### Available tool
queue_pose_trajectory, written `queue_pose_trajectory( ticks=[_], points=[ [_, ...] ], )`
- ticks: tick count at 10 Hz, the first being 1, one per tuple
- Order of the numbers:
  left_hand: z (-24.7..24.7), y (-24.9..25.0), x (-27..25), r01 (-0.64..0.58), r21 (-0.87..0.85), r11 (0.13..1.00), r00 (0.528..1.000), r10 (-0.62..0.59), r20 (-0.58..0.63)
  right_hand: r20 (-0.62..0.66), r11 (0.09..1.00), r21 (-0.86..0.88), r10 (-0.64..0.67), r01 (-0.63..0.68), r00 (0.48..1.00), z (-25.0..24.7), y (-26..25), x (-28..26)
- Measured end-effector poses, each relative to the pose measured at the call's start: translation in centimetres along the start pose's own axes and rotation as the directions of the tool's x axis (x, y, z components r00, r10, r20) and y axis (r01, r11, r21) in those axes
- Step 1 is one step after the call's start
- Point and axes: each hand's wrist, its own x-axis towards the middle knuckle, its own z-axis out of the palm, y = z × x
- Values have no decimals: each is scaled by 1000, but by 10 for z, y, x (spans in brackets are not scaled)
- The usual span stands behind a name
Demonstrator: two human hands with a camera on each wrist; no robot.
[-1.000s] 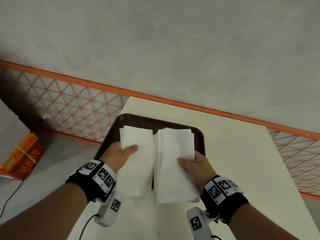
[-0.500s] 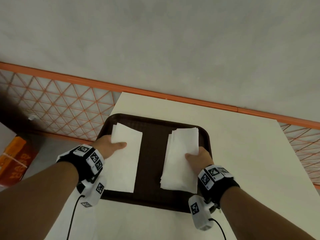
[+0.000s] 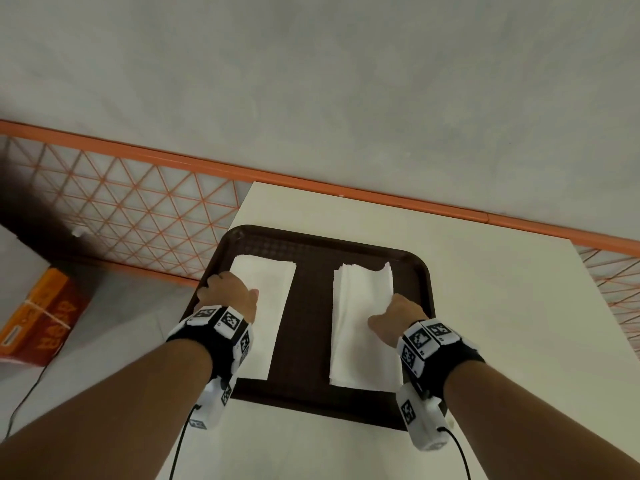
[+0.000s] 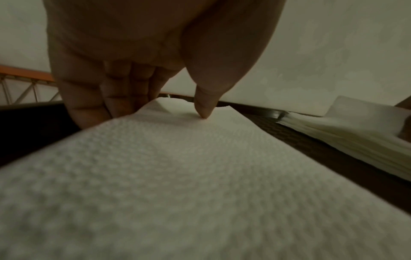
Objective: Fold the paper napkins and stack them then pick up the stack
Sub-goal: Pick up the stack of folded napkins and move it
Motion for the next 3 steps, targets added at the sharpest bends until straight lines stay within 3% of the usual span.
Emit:
queue_pose_trajectory(
  ticks=[3],
  points=[
    [4,1,-24,-48,-16,999,999,48,-17,-54,997,42,61,-59,997,-4,4,-12]
  ],
)
